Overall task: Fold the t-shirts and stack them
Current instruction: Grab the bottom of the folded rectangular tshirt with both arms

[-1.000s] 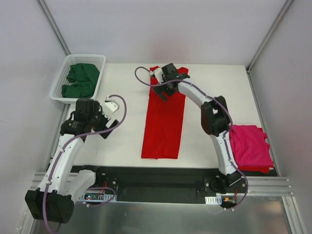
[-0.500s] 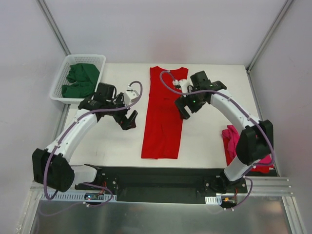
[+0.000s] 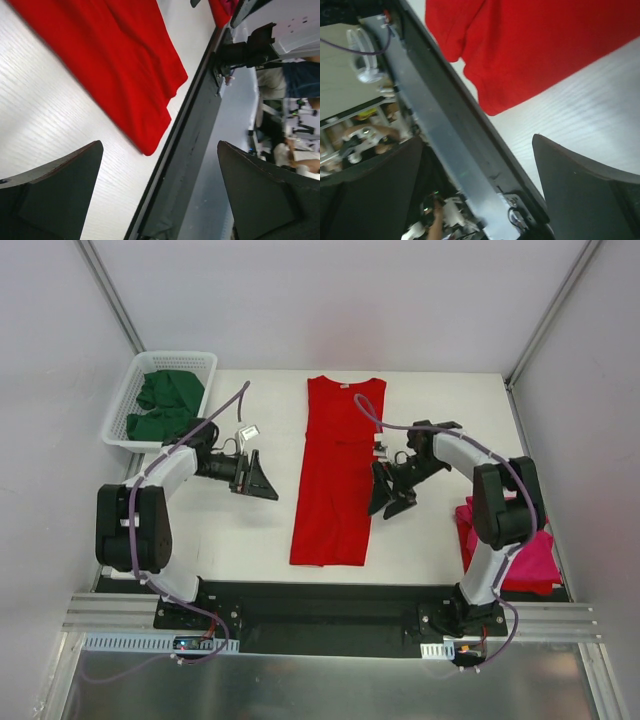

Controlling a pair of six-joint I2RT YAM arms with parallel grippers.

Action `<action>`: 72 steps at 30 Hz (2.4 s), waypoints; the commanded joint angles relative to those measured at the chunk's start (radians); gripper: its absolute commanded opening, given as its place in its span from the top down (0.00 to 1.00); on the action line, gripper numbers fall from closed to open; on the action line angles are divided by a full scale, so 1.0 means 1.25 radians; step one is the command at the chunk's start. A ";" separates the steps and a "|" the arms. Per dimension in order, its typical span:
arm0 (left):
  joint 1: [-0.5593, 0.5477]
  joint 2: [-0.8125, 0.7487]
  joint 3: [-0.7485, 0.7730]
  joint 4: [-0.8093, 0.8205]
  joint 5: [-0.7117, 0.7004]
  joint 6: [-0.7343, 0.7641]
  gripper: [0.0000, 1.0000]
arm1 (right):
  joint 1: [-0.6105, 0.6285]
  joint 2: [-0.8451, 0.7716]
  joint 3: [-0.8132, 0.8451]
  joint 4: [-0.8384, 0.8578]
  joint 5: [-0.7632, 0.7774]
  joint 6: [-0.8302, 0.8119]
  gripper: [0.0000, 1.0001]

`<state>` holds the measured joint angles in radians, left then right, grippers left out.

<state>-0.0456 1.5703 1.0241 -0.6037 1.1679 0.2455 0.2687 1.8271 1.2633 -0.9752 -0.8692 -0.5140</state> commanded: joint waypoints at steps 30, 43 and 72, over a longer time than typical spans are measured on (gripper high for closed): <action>-0.106 -0.184 -0.294 0.246 0.015 -0.242 0.01 | 0.072 -0.314 -0.353 0.316 -0.030 0.020 0.04; 0.013 -0.286 0.095 0.162 -0.499 -0.065 0.01 | -0.029 -0.491 -0.171 0.340 0.540 -0.099 0.04; 0.032 -0.327 -0.402 0.781 -0.710 -0.068 0.01 | -0.170 -0.593 -0.557 0.992 0.749 -0.027 0.04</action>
<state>-0.0055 1.0966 0.4507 0.3622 0.2306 0.1635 0.0006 1.1542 0.7429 -0.0551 -0.0608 -0.5022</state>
